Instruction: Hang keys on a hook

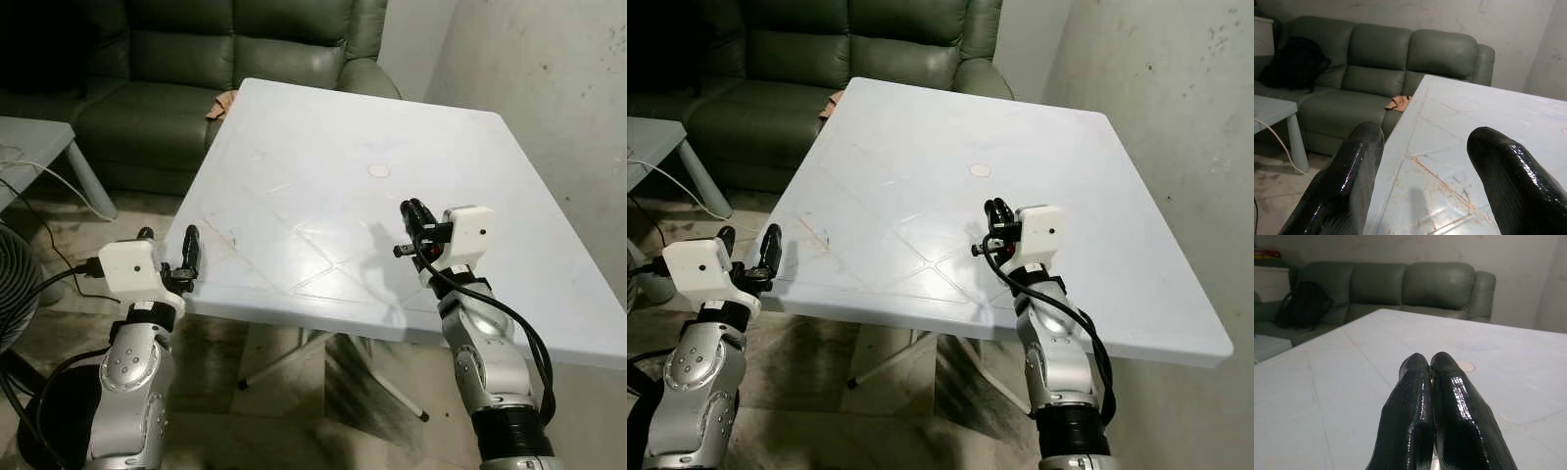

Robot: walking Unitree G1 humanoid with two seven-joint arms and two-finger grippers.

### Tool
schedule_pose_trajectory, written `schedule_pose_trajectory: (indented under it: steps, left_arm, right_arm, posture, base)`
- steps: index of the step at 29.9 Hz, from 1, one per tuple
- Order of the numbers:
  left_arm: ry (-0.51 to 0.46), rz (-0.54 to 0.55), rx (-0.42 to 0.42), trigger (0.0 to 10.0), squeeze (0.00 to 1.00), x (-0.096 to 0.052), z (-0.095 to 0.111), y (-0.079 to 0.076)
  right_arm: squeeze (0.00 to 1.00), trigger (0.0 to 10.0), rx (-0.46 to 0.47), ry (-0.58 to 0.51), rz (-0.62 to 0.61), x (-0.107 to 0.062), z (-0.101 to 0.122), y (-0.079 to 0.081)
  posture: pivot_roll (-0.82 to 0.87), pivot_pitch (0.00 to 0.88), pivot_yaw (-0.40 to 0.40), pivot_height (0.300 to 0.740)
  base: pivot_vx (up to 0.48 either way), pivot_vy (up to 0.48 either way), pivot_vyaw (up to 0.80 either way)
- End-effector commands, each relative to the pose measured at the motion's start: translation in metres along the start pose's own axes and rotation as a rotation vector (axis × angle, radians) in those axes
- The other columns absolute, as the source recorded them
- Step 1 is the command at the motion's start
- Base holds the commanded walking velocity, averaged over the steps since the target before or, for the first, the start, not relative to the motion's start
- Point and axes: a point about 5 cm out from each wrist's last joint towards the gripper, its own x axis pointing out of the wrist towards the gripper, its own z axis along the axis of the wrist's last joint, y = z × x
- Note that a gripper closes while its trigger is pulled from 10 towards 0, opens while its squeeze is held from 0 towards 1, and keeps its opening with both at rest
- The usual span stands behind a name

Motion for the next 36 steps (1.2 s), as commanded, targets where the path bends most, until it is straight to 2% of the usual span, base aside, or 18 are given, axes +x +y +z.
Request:
schedule_pose_trajectory:
  steps: [1,4,7,19,33,36]
  left_arm:
    - [-0.005,0.012,0.007,10.0,0.0,0.002,0.0,0.002]
    - [0.027,0.107,0.016,10.0,0.0,0.008,-0.004,0.016]
    - [0.014,0.112,0.019,10.0,0.0,0.011,-0.001,0.019]
    - [-0.003,0.109,0.009,10.0,0.0,0.018,0.0,0.013]
    - [0.043,0.1,-0.012,10.0,0.0,0.018,-0.008,0.009]
    - [0.045,0.103,-0.009,10.0,0.0,0.018,-0.008,0.01]
  right_arm:
    - [0.0,10.0,-0.013,0.004,0.006,0.004,0.002,0.0]
    - [0.0,10.0,-0.021,0.013,0.003,0.008,0.002,0.001]
    - [0.0,10.0,-0.03,0.015,0.0,0.01,0.002,0.001]
    - [0.0,10.0,-0.048,0.016,-0.006,0.012,0.001,0.002]
    - [0.0,10.0,-0.052,0.018,-0.013,0.01,0.0,0.0]
    - [0.0,10.0,-0.049,0.017,-0.01,0.01,0.0,0.002]
  posture:
    - [-0.04,0.0,-0.054,0.728]
    - [-0.05,0.0,-0.052,0.728]
    - [-0.05,0.0,-0.053,0.728]
    - [-0.06,0.0,-0.054,0.728]
    - [-0.07,0.0,-0.053,0.728]
    - [-0.07,0.0,-0.053,0.728]
  base:
    - [0.0,0.0,0.0]
    - [0.0,0.0,-0.77]
    - [0.0,0.0,-0.77]
    - [0.0,0.0,-0.77]
    - [0.0,0.0,-0.77]
    - [0.0,0.458,-0.77]
